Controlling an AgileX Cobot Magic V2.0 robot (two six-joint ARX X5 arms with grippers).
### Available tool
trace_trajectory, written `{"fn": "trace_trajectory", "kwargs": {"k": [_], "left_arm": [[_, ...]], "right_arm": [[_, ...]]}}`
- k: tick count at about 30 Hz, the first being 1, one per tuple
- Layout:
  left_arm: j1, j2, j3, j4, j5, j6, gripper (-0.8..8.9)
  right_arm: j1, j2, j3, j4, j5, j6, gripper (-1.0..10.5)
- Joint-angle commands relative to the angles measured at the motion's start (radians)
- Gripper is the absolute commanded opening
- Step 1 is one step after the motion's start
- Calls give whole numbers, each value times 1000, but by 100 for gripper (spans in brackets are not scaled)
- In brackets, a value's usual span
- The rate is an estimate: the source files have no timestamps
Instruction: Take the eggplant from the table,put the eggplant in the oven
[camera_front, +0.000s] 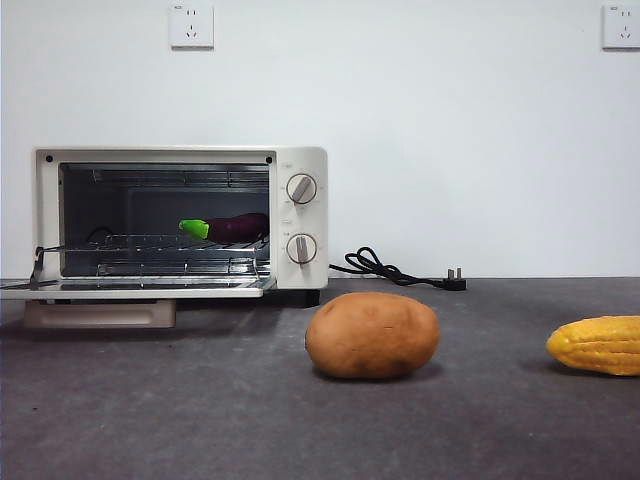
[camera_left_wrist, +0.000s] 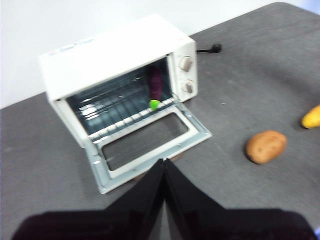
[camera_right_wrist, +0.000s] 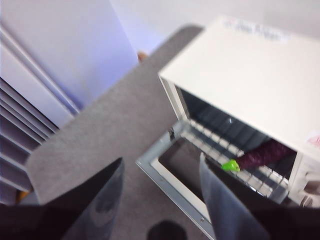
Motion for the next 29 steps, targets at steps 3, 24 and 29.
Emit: {"fn": "trace_trajectory", "kwargs": {"k": [3,24,29], "left_arm": [[-3,12,-8,17,-46,12,-6],[-3,13,-8,63,-46,28,-6],[-3,13,-8,68,-45,30,-6]], "right_arm": [[0,-43,85,-24,-9,-38,252],[-31,-303,-230,-26,11,-121,253],[-47,-451,-439,-26,197,-163,254]]}}
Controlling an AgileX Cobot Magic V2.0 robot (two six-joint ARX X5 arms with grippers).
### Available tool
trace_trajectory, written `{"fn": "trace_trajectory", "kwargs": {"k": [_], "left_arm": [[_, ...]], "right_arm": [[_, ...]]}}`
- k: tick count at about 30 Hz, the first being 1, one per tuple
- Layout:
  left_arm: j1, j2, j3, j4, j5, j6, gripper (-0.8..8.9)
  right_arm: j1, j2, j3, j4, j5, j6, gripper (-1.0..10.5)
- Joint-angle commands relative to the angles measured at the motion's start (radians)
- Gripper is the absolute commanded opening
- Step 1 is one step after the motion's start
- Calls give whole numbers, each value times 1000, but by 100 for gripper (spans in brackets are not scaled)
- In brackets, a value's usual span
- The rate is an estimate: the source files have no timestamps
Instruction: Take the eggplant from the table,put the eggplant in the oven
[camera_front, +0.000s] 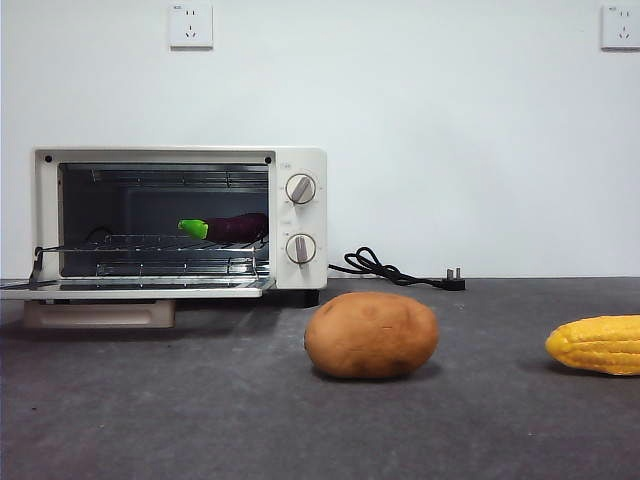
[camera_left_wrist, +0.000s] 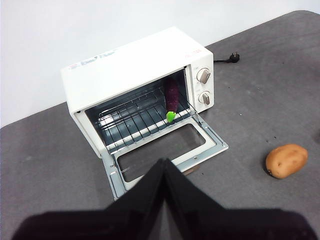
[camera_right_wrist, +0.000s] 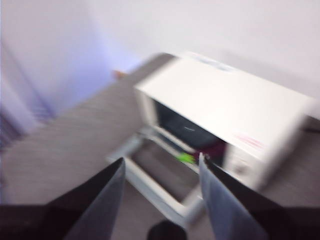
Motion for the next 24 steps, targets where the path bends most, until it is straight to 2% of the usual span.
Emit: {"fn": "trace_trajectory", "kwargs": {"k": [1,3,5,8,12,14,18,22,23,24], "left_arm": [[-3,-2,-8,13,-3,16,-6],[-3,-2,-8,13,-3,19,-6],[-3,-2,-8,13,-3,19,-6],[-3,-2,-8,13,-3,18,-6],[-3,-2,-8,13,-3,18,-6],[-3,-2,-8,13,-3,9,-6],[-3,5,-8,12,-3,2,-6],[-3,12,-8,13,-3,-4,-6],[-3,14,-8,13,-3,-9,-5],[-3,18,-8,13,-3,-16,-5]], "right_arm": [[-2,-84,-122,-26,108,-49,254],[-2,-147,-209,-26,155,-54,253],[0,-208,-298,-26,141,-54,254],[2,-298,-431,-26,57,-53,253],[31,-415,-610,-26,-122,-52,253],[56,-468,-689,-26,-166,-52,253],[94,-554,-806,-26,-165,-53,253],[100,-588,-832,-26,-165,-53,248],[100,-593,-832,-26,-165,-52,237],[100,-597,-832,-26,-165,-53,172]]}}
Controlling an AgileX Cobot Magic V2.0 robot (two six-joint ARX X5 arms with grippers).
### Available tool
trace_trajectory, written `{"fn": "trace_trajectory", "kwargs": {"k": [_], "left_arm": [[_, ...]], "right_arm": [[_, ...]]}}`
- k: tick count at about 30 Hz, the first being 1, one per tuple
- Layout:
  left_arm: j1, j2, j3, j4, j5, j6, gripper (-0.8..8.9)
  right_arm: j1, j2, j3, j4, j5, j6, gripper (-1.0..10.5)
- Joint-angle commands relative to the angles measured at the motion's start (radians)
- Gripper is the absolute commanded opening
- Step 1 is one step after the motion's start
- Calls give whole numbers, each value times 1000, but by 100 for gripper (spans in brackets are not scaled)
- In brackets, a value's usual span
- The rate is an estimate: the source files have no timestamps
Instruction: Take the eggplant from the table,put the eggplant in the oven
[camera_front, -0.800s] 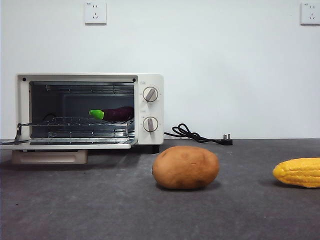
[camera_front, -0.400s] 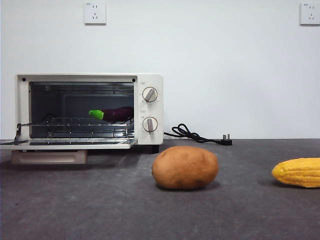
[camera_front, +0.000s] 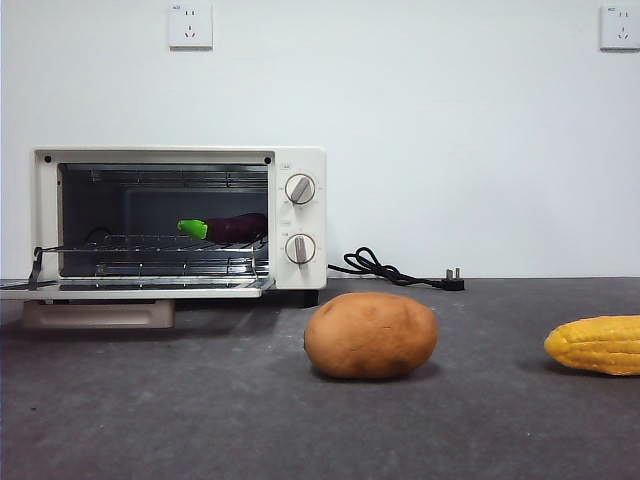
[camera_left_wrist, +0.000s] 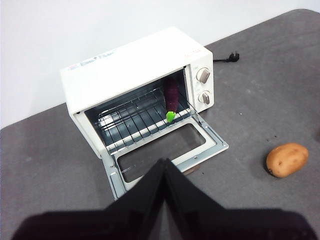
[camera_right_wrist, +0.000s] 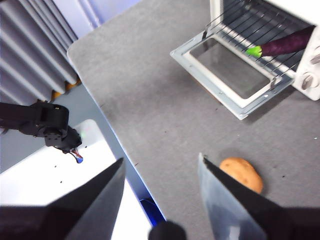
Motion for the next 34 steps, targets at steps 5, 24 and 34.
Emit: {"fn": "trace_trajectory", "kwargs": {"k": [5,24,34], "left_arm": [[-3,23,-8,10,-3,-34,-5],[101,239,-8,203,76,-15,-8],[608,531,-8,343,618,-87,-8]], "right_arm": [[2,-13,-8,-25,-10,-38,-8],[2,-31,-9,-25,-10,-39,-8],[2,-102,-11,-25,-9,-38,-8]]}}
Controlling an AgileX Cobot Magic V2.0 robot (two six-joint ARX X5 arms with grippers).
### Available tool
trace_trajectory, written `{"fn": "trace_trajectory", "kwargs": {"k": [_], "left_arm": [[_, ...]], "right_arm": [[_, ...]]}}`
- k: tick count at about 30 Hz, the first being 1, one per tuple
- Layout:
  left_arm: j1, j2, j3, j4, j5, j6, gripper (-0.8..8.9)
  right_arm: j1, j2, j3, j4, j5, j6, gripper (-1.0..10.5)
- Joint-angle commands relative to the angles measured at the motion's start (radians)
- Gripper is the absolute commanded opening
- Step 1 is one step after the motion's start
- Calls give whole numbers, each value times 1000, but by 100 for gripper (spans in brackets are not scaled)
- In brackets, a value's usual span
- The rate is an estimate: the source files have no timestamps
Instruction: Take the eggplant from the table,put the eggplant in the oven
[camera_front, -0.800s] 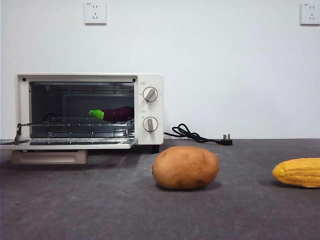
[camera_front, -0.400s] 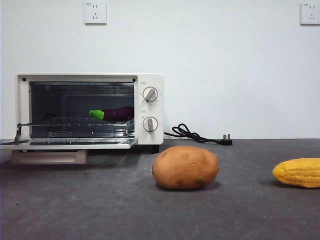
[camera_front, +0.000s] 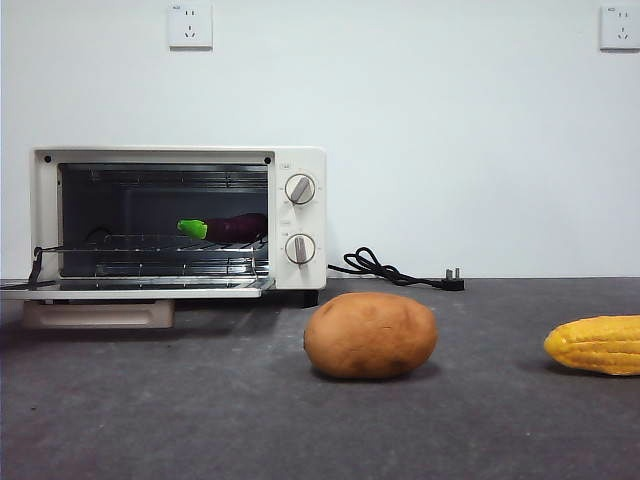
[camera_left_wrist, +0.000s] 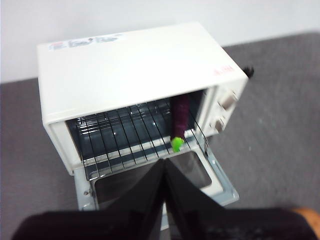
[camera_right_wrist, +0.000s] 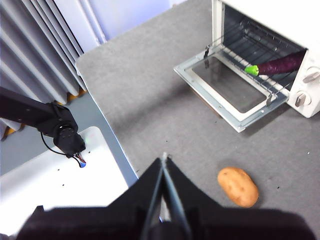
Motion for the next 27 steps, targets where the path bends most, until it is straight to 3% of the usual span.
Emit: {"fn": "trace_trajectory", "kwargs": {"k": [1,4,14,22,27], "left_arm": [[115,105,-8,3,129,-46,-8],[178,219,-8,-15,191,-43,-8],[272,478,-10,-46,188,64,-7],[354,623,-33,-32,190,130,-7],[388,681,-135,92,261,119,-7]], "right_arm": [[2,-23,-10,-25,0,-11,-8],[2,-48,-10,-25,34,-10,-8],[2,-119,-76,-25,240,-10,-8],[2,-128,-124,-25,277,-10,-8],[1,-127,-124,-25,322,-10,-8]]}}
